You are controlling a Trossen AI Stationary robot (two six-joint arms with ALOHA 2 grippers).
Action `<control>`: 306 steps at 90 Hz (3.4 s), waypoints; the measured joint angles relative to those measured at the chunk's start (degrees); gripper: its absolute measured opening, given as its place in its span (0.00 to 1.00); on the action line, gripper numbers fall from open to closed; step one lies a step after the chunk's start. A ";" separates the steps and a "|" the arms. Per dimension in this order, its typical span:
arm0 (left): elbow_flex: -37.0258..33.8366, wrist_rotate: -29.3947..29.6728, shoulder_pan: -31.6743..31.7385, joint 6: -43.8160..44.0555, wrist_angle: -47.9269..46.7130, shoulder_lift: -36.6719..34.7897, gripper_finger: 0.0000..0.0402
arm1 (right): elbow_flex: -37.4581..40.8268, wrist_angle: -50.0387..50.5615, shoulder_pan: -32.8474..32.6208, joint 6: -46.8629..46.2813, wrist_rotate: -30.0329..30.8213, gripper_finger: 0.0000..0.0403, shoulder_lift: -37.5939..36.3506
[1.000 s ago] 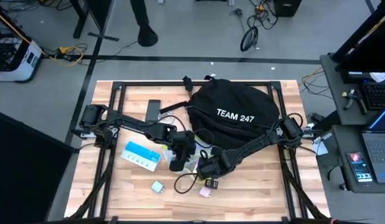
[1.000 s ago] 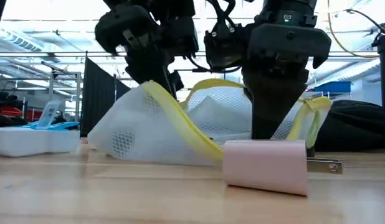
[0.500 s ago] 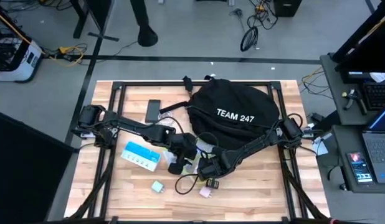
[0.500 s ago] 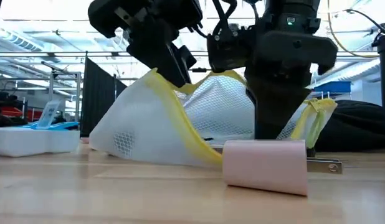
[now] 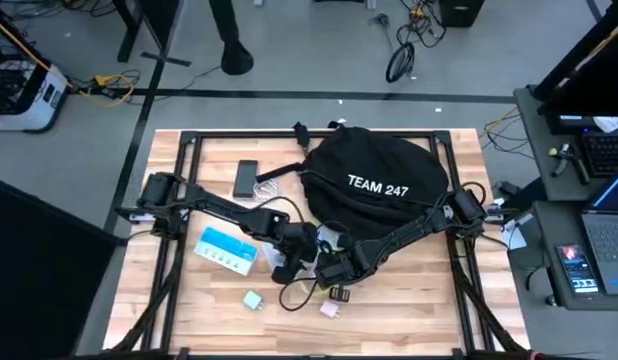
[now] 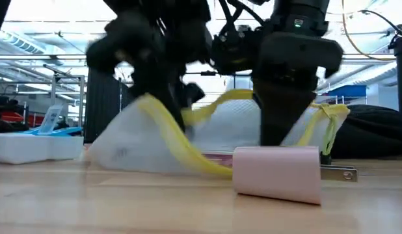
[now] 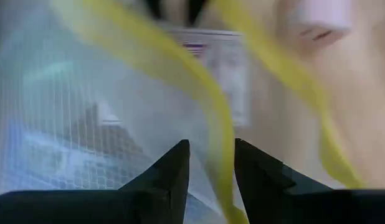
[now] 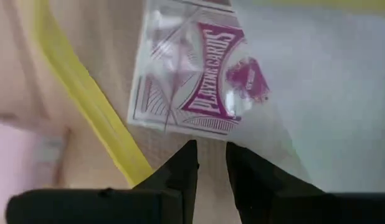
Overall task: Unpack backpack
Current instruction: Remove the game card from the green zip bag
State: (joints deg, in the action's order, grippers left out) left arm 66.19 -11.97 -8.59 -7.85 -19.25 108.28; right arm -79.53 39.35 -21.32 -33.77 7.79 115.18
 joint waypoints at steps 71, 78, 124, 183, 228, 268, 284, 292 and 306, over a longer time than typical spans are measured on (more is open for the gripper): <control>0.36 0.51 -0.53 0.33 4.92 0.07 0.26 | 0.33 -2.58 -1.85 -5.80 7.87 0.17 1.63; 0.45 0.40 -0.80 0.30 4.89 -0.90 0.26 | 0.31 -1.91 -1.95 -5.89 7.68 0.17 0.23; 6.53 -0.17 -2.20 1.36 -11.35 -8.72 0.26 | -5.73 1.72 -1.60 -0.82 8.39 0.17 -8.04; 10.21 -0.80 -0.31 -0.05 -15.68 -12.89 0.26 | -11.91 1.60 1.95 2.90 16.89 0.17 -8.42; 9.33 -0.99 3.09 -0.67 -15.54 -12.73 0.26 | -11.91 0.23 3.19 8.43 23.84 0.17 -8.00; 9.22 -3.59 3.01 0.07 -17.45 -12.49 0.26 | -11.93 -2.22 3.12 31.09 23.26 0.29 -7.04; 9.20 -3.99 2.90 0.45 -20.02 -11.76 0.26 | -9.67 -6.04 2.95 26.77 20.95 0.44 -4.81; 9.11 -3.98 2.95 0.69 -20.37 -10.72 0.26 | -8.87 -5.43 2.93 24.91 19.85 0.49 -3.25; 6.66 -4.33 2.68 1.03 -17.89 -7.81 0.26 | -8.63 -5.36 2.99 23.44 17.69 0.53 -0.76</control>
State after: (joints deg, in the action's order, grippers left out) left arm 72.85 -16.31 -5.91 -6.82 -37.13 100.47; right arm -88.16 33.99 -18.33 -10.33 25.48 114.41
